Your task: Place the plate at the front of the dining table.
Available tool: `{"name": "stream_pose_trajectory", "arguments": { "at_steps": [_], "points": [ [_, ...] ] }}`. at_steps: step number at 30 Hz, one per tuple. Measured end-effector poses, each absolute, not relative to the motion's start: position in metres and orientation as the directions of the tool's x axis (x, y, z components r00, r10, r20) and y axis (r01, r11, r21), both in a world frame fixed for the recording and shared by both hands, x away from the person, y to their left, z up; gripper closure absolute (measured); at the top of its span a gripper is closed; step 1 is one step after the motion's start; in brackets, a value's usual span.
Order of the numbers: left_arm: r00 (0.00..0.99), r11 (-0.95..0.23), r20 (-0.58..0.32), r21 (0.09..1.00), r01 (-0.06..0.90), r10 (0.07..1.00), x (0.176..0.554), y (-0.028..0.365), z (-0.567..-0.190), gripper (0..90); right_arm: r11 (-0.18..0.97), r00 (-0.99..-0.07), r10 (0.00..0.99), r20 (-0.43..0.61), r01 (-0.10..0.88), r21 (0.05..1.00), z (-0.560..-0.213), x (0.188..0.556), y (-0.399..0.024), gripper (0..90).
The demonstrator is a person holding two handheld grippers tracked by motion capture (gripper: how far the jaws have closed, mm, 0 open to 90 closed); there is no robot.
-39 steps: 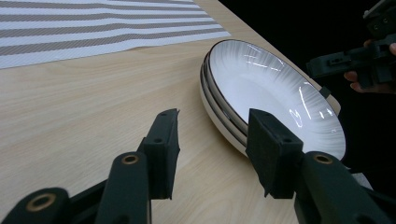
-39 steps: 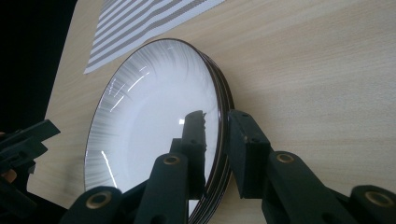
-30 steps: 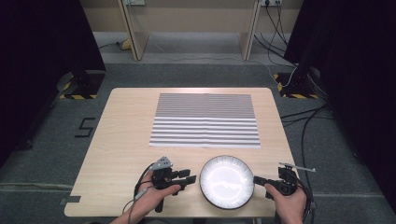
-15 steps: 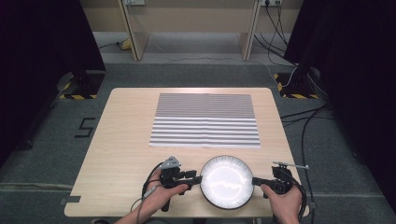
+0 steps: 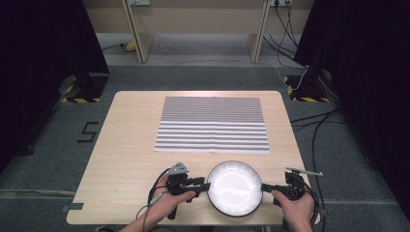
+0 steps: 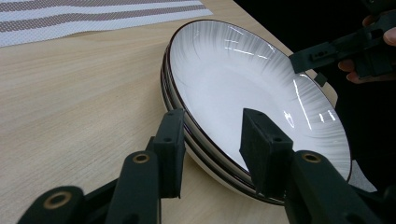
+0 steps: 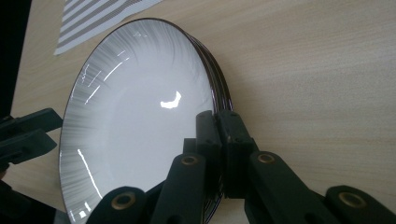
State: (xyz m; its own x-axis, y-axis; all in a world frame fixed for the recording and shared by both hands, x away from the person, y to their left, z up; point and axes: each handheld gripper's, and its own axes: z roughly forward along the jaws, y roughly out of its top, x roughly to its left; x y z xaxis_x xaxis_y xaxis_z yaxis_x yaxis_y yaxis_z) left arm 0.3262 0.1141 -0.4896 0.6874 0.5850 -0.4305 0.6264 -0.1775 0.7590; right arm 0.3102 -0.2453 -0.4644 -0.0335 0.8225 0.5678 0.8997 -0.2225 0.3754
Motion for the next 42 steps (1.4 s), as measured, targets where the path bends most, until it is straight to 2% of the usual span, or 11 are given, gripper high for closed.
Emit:
{"name": "stream_pose_trajectory", "arguments": {
  "at_steps": [15, 16, 21, 22, 29, 37, 42],
  "points": [
    [0.679, -0.161, -0.431, 0.763, 0.626, 0.595, 0.33, 0.118, -0.488, 59.9, -0.206, -0.035, 0.798, 0.601, 0.922, 0.328, -0.469, 0.316, -0.233, 87.0],
    [0.679, -0.163, -0.429, 0.764, 0.625, 0.596, 0.331, 0.117, -0.489, 62.8, -0.197, -0.042, 0.816, 0.576, 0.917, 0.347, -0.468, 0.316, -0.233, 85.7],
    [0.673, -0.166, -0.413, 0.766, 0.621, 0.613, 0.331, 0.115, -0.488, 65.2, -0.202, -0.044, 0.803, 0.594, 0.918, 0.34, -0.474, 0.314, -0.232, 80.2],
    [0.675, -0.166, -0.41, 0.768, 0.618, 0.613, 0.331, 0.115, -0.487, 65.5, -0.203, -0.042, 0.792, 0.609, 0.922, 0.328, -0.472, 0.315, -0.232, 75.2],
    [0.697, -0.178, -0.366, 0.797, 0.577, 0.617, 0.329, 0.113, -0.49, 68.9, -0.239, -0.015, 0.75, 0.661, 0.926, 0.292, -0.472, 0.318, -0.234, 63.8],
    [0.696, -0.154, -0.393, 0.797, 0.584, 0.601, 0.331, 0.115, -0.495, 71.9, -0.311, 0.027, 0.705, 0.709, 0.91, 0.274, -0.474, 0.32, -0.239, 63.2],
    [0.704, -0.159, -0.385, 0.803, 0.574, 0.597, 0.33, 0.113, -0.499, 74.0, -0.304, 0.021, 0.687, 0.727, 0.916, 0.26, -0.475, 0.323, -0.243, 60.7]
  ]
}}
